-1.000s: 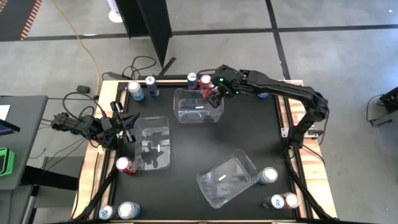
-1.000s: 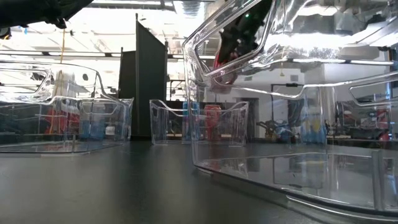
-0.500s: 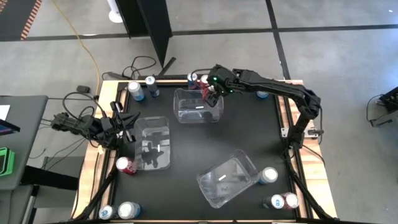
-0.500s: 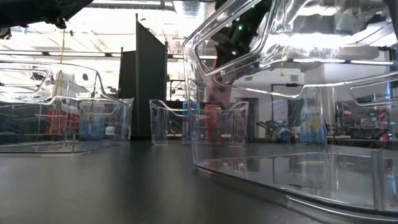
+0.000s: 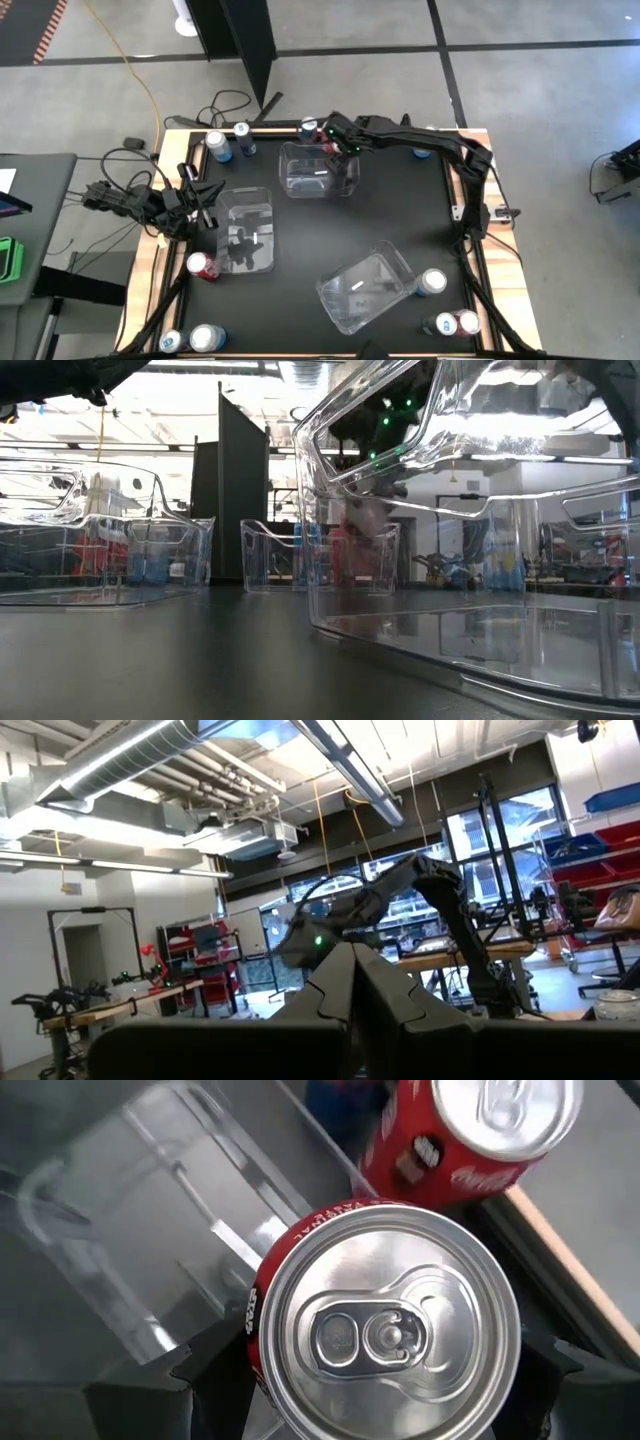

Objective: Sort soda cans
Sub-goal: Put the red soda can into the top transparent bin

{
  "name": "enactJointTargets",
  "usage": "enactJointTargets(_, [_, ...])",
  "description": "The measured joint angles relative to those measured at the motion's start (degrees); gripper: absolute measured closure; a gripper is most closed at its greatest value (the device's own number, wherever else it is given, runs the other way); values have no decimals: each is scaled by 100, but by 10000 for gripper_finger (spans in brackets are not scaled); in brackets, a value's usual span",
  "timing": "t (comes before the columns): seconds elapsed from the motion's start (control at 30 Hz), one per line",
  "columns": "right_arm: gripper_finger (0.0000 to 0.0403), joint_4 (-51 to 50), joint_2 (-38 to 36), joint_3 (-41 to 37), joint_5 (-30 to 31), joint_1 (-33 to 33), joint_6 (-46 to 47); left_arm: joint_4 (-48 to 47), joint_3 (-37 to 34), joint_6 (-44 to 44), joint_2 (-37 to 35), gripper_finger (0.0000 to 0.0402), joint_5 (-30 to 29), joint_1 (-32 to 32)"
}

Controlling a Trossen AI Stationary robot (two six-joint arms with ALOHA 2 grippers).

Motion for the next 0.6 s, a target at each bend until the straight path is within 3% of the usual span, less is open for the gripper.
enactJointTargets(0.6, [81,65,252,-79,33,-57,192,-8,0,0,0,401,0,1])
